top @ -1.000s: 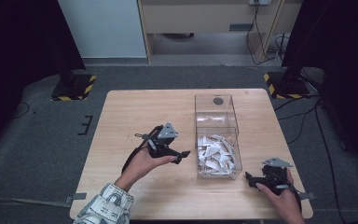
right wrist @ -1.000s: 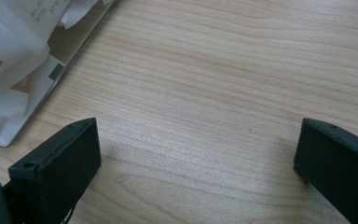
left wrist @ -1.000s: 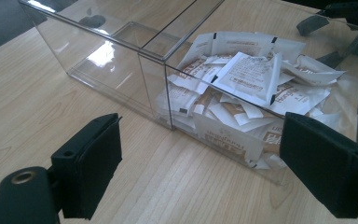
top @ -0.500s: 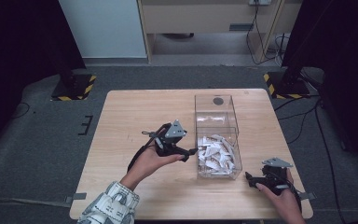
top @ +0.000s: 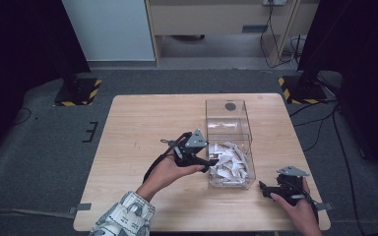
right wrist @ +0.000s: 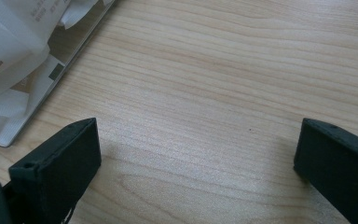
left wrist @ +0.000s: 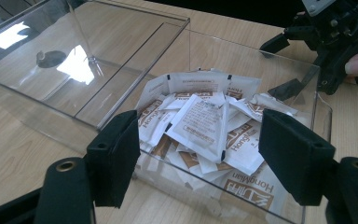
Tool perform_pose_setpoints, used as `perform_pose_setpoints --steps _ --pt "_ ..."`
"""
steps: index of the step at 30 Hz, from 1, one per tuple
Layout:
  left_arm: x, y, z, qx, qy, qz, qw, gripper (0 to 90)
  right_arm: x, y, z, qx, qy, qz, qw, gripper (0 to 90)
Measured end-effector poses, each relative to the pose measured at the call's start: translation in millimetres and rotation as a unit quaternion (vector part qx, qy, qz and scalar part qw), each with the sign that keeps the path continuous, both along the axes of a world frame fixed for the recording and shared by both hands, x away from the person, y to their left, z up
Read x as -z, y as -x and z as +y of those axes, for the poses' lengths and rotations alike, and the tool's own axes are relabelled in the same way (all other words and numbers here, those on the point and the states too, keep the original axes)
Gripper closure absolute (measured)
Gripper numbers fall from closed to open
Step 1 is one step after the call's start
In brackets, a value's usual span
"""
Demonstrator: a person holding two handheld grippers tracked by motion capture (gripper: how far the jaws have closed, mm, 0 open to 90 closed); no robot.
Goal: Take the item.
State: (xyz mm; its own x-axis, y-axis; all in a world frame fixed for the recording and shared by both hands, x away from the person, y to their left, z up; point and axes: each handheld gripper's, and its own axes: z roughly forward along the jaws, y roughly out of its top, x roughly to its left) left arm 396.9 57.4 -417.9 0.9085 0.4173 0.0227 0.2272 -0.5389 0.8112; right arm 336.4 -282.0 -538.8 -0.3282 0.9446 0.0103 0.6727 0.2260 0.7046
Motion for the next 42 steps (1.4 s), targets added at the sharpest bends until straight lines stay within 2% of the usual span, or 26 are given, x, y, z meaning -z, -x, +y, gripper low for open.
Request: perform_pose_setpoints --steps 5,7,8,14,19,25,31,42 --pt "2.8 -0.1 -10.5 0.006 -0.007 0.004 0.9999 33.8 -0.1 0.1 0.0 0.0 0.0 0.001 1.0 0.8" --pt "4.4 -0.8 -14.8 0.001 -0.012 0.006 0.9999 36.4 0.0 0.0 0.0 0.0 0.0 0.0 1.0 0.8" --pt "5.2 -0.9 -16.8 0.005 -0.01 0.01 0.9999 41.2 -0.1 0.1 -0.1 0.0 0.0 0.001 1.0 0.8" --pt "8.1 1.4 -29.8 0.026 -0.018 0.017 0.9993 47.8 -0.2 0.1 -0.1 -0.001 0.0 0.001 1.0 0.8" --pt "13.2 -0.8 -36.6 0.025 -0.032 0.022 0.9989 55.2 -0.2 0.1 -0.1 0.0 0.0 0.001 1.0 0.8" --pt "17.8 -2.0 -42.0 0.029 -0.036 0.026 0.9986 63.6 -0.1 0.3 -0.5 -0.005 0.001 0.0 1.0 0.8" --pt "20.2 -3.1 -46.0 0.02 -0.047 0.027 0.9983 65.5 -0.1 0.4 -0.5 -0.005 0.001 0.001 1.0 0.8" --pt "24.5 -5.8 -52.6 0.019 -0.058 0.028 0.9977 72.4 -0.1 0.4 -0.7 -0.006 0.002 0.0 1.0 0.8"
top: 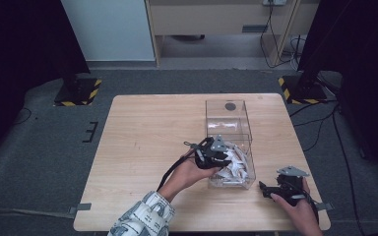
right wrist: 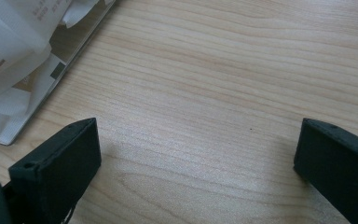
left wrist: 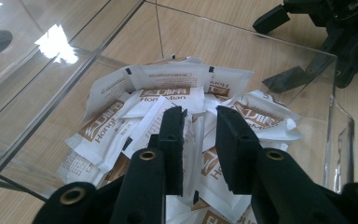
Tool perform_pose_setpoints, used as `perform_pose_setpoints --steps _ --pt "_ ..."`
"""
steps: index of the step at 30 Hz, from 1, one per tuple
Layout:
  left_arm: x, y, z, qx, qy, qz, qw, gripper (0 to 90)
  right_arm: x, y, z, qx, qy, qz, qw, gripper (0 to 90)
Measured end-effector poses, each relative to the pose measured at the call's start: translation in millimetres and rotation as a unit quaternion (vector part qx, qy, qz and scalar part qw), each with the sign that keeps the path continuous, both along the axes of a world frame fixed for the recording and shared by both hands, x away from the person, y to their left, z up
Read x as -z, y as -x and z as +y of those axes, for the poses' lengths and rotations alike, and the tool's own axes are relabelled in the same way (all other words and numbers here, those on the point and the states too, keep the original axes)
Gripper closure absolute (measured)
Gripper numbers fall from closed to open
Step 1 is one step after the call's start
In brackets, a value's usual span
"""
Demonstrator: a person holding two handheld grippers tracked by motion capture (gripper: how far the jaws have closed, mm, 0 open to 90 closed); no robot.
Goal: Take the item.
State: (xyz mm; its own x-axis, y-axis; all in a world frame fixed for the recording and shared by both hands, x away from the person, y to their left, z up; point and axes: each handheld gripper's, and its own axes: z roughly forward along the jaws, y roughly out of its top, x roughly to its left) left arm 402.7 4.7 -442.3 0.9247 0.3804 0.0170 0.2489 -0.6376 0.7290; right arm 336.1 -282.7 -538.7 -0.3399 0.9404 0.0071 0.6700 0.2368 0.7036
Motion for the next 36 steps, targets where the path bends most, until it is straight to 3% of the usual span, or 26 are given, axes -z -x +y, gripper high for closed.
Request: perform_pose_setpoints --steps 5,11,24,36 --pt "1.6 -1.1 -0.7 -0.006 -0.006 -0.001 1.0 77.1 0.0 0.1 0.0 0.0 0.0 0.0 1.0 0.8" --pt "0.3 -0.3 -2.5 -0.009 -0.003 0.002 0.9999 89.7 0.0 0.1 0.0 0.0 0.0 0.0 1.0 0.8" --pt "-15.4 0.3 7.7 -0.011 0.043 0.0 0.999 89.9 0.0 0.0 0.0 -0.001 0.0 0.0 1.0 0.8" --pt "-30.6 -2.4 15.8 0.0 0.053 -0.01 0.9985 89.9 0.0 0.0 0.0 0.0 0.0 0.0 1.0 0.8"
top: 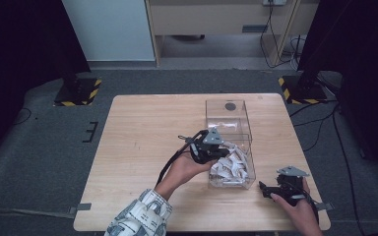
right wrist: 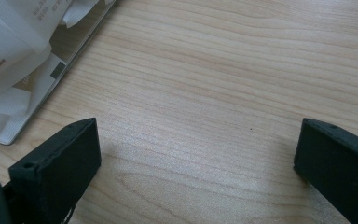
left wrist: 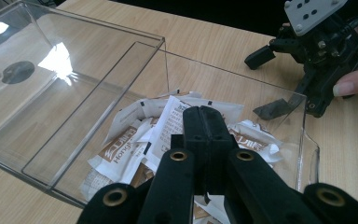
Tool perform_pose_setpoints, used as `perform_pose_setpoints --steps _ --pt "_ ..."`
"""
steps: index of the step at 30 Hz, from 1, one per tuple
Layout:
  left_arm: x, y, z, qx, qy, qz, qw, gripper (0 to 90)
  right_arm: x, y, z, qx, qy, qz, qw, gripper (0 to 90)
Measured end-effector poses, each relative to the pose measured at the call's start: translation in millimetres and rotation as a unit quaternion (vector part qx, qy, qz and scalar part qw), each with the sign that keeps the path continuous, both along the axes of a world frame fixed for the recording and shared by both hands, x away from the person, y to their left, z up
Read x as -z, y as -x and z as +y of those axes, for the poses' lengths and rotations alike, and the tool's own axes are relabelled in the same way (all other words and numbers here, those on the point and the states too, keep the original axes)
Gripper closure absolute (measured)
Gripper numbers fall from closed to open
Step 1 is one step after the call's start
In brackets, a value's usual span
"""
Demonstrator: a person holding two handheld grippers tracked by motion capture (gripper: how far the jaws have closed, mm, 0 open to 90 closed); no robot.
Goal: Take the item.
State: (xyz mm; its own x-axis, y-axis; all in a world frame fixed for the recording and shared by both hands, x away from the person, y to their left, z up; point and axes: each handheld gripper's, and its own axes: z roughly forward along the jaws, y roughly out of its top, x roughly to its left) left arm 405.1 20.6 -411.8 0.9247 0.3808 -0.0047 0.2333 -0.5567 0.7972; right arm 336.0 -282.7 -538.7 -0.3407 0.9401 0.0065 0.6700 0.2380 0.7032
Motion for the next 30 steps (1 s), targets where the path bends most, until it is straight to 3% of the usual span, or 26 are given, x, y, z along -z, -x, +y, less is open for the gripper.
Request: perform_pose_setpoints --steps 10,30 --pt "-6.9 -3.1 12.5 -0.008 0.02 0.0 0.9998 89.9 0.0 0.0 0.0 0.0 0.0 0.0 1.0 0.8" --pt "-20.8 -2.8 36.9 -0.021 0.037 -0.014 0.999 89.9 0.0 0.0 0.0 0.0 0.0 0.0 1.0 0.8"
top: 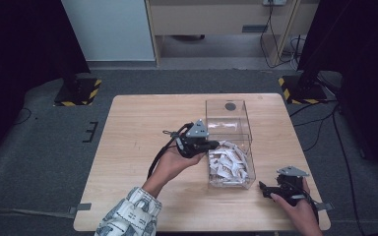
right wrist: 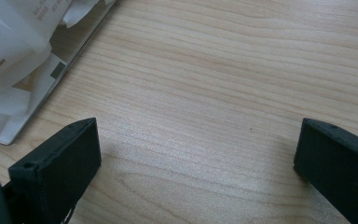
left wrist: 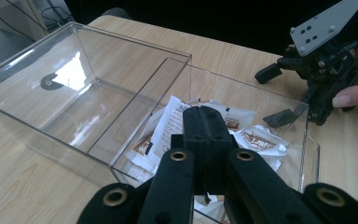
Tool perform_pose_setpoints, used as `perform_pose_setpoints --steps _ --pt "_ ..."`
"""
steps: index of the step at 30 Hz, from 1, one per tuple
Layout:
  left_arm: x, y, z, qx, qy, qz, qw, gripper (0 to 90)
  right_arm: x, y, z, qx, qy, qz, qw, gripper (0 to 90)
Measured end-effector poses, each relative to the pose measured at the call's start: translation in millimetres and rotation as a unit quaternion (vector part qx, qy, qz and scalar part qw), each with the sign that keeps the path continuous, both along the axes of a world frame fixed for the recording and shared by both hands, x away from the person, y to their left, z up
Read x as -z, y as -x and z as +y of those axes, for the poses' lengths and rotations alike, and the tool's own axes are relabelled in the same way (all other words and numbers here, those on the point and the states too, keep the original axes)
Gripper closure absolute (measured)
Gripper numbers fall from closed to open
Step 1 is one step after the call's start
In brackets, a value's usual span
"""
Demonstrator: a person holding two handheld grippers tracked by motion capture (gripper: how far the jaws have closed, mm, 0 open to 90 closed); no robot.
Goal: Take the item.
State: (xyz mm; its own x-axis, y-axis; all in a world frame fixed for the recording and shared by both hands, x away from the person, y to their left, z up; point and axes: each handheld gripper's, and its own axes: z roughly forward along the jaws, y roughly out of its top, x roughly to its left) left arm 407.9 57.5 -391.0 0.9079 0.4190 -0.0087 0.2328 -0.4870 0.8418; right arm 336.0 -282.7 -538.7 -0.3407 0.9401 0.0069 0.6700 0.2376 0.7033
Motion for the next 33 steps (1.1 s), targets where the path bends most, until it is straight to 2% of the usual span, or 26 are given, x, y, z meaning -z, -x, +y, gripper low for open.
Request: perform_pose_setpoints --steps 4,7,13,33 --pt "-3.2 0.5 10.3 -0.009 0.009 -0.002 0.9999 90.0 0.0 0.0 0.0 0.0 0.0 0.0 1.0 0.8" --pt "-3.1 -1.8 21.6 -0.018 0.006 -0.001 0.9998 90.0 0.1 0.0 0.1 0.0 0.0 -0.001 1.0 0.8" --pt "-3.5 -4.3 31.3 -0.026 0.005 -0.003 0.9997 90.0 0.0 0.0 0.0 0.0 0.0 0.0 1.0 0.8" --pt "7.7 -12.8 65.6 -0.055 -0.002 0.001 0.9985 89.9 0.0 0.0 0.0 0.0 0.0 0.0 1.0 0.8"
